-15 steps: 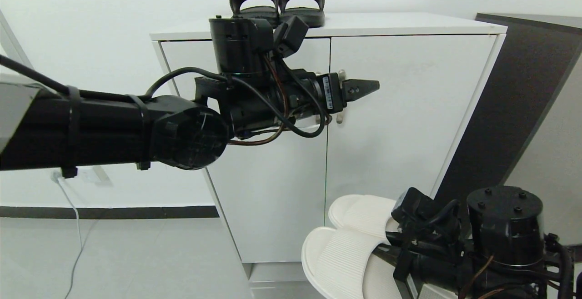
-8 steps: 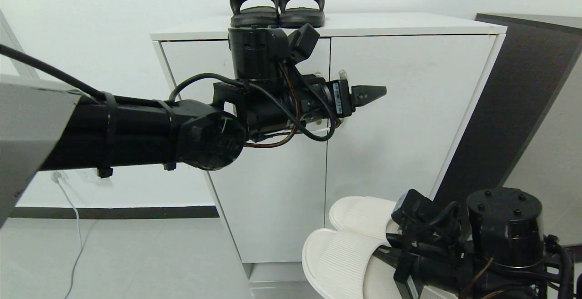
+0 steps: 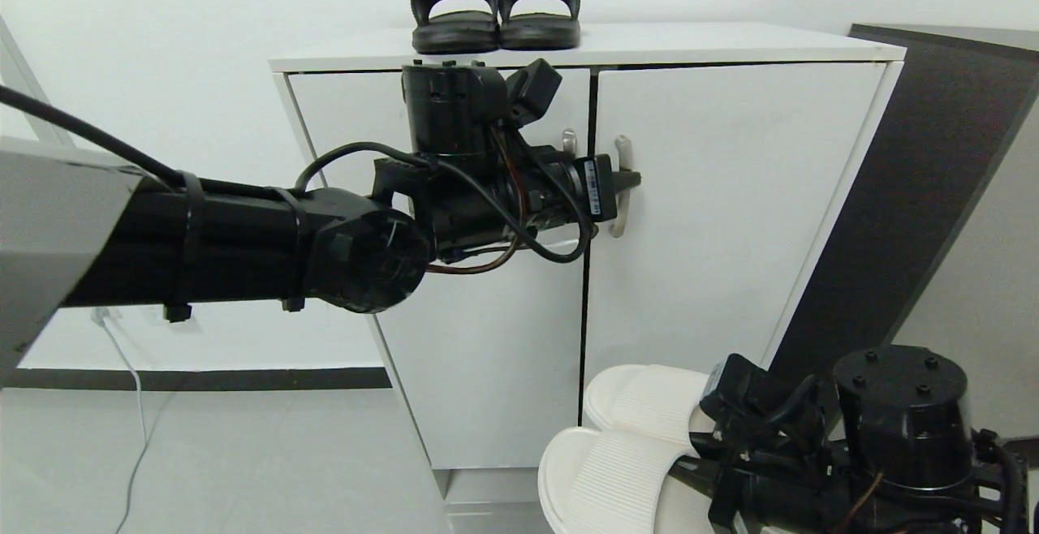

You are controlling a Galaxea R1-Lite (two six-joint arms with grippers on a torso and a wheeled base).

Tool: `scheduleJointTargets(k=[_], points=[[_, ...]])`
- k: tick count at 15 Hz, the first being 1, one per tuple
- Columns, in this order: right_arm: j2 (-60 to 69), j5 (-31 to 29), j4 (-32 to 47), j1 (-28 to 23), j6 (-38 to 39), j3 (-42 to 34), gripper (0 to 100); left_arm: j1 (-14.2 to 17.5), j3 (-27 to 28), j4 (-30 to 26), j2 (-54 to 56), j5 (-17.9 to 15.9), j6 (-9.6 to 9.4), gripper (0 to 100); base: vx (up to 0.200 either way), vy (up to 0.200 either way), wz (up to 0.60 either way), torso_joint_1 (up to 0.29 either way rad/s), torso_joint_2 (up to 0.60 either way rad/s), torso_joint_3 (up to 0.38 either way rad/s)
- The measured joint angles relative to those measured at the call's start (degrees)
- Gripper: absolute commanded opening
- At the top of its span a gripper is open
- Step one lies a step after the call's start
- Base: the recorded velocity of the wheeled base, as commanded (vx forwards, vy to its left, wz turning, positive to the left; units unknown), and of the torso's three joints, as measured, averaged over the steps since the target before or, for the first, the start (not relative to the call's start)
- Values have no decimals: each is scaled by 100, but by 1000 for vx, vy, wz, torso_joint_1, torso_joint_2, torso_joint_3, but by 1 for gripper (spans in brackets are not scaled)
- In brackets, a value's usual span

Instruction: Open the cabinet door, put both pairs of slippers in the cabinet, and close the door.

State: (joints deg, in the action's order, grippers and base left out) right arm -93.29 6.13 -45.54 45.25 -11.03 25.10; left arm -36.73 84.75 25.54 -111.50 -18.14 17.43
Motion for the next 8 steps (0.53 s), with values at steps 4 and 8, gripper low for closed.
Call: scheduleJointTargets(k=[4,8], points=[[11,10,-5,0,-98,-38,0,-15,-410,7,293,0,7,0,0,0,0,0,0,0],[5,7,-7,0,-100,-49,0,-15,-925,-12,745,178,-4,0,0,0,0,0,0,0]])
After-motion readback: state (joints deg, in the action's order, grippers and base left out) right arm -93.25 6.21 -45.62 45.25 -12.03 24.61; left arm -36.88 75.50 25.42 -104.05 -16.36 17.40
